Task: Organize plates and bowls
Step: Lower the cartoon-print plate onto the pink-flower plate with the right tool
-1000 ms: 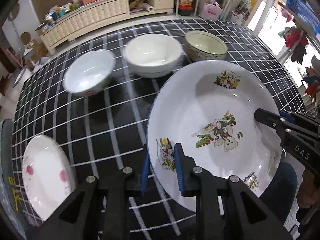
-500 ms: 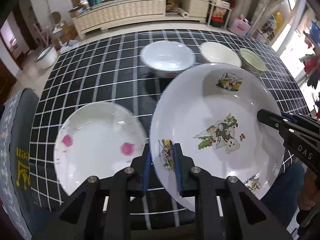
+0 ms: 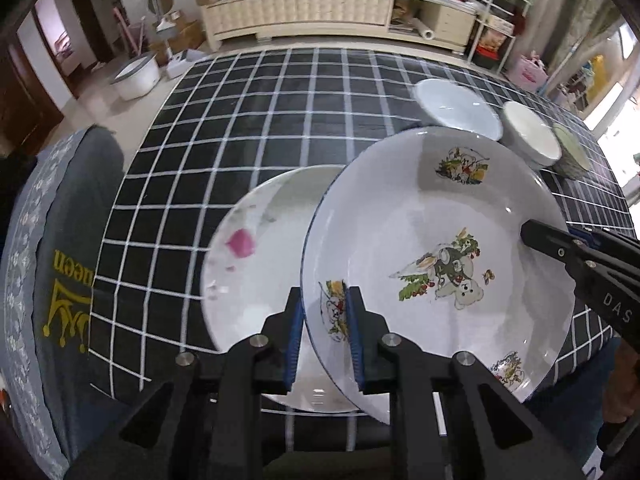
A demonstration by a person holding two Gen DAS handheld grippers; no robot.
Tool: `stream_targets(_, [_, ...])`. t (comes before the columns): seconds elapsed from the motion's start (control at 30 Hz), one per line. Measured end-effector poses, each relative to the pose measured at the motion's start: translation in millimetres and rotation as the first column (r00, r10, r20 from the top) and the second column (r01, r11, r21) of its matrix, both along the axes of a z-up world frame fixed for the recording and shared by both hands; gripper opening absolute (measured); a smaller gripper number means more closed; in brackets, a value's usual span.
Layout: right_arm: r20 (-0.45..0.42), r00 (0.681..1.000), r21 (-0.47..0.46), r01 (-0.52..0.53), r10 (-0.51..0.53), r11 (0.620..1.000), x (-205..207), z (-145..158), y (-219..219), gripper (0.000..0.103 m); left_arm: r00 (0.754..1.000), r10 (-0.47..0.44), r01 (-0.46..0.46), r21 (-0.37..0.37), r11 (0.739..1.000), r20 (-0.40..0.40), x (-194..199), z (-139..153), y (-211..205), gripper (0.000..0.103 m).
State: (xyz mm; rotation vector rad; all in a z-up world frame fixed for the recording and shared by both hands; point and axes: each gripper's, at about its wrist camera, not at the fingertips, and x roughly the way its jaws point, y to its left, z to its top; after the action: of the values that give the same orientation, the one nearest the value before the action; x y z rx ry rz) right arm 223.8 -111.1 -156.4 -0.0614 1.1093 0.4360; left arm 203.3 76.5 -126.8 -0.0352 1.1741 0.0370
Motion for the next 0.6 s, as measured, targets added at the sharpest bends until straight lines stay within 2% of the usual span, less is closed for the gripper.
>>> stream_targets(0.23, [-0.030, 0.999, -0.020, -0.031, 0.030, 0.999, 2.0, -13.7, 28.6, 0.020, 0.998, 0.050, -0.050, -0.015, 0.999, -0.027, -1.2, -17.2, 36.8, 0.019])
stream_targets(0.6, [-0.056, 0.997, -0.052, -0.049, 0.046, 0.997, 5.4, -26.8, 46.1, 0.019, 0.996, 0.069, -0.070, -0.017, 0.997, -0.054, 2.9, -37.5, 56.3, 0.019])
